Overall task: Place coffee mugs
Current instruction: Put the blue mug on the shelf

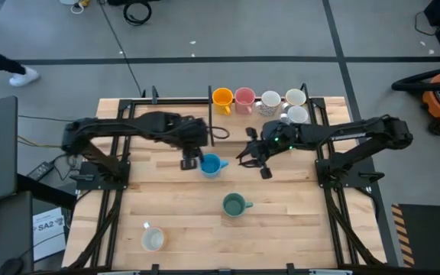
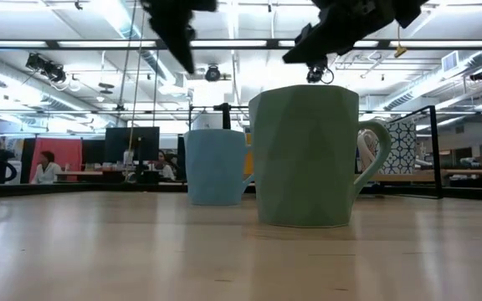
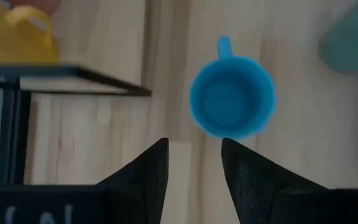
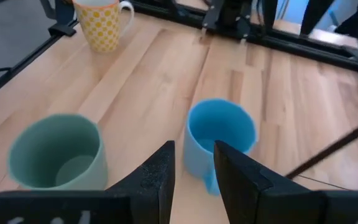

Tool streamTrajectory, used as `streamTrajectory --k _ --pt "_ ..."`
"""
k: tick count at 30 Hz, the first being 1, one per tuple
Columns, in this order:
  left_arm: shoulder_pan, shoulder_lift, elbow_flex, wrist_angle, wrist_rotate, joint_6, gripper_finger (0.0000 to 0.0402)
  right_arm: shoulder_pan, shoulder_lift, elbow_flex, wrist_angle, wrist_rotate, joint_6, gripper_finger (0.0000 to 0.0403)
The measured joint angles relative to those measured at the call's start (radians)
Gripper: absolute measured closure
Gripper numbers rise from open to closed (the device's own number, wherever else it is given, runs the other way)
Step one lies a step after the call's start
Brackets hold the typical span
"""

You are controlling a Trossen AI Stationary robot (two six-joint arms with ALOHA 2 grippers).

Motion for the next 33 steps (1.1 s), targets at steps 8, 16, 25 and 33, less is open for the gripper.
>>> streamTrajectory --k 8,16,25,33 --pt "-0.049 -0.238 -0.301 0.124 -0.019 -0.160 0.0246 0.010 0.135 0.000 0.108 0.008 0.000 0.0286" --pt "-0.079 -0.342 -0.545 0.340 -0.026 -0.269 0.0246 0.010 0.268 0.000 0.221 0.086 -0.003 0.0286" --pt "-0.090 -0.344 -0.689 0.523 -0.056 -0.275 0.0246 0.003 0.355 0.000 0.263 0.157 0.006 0.0281" --pt "-0.089 -0.344 -0.699 0.547 -0.056 -0.272 0.0246 -0.018 0.372 0.000 0.269 0.155 0.049 0.0228"
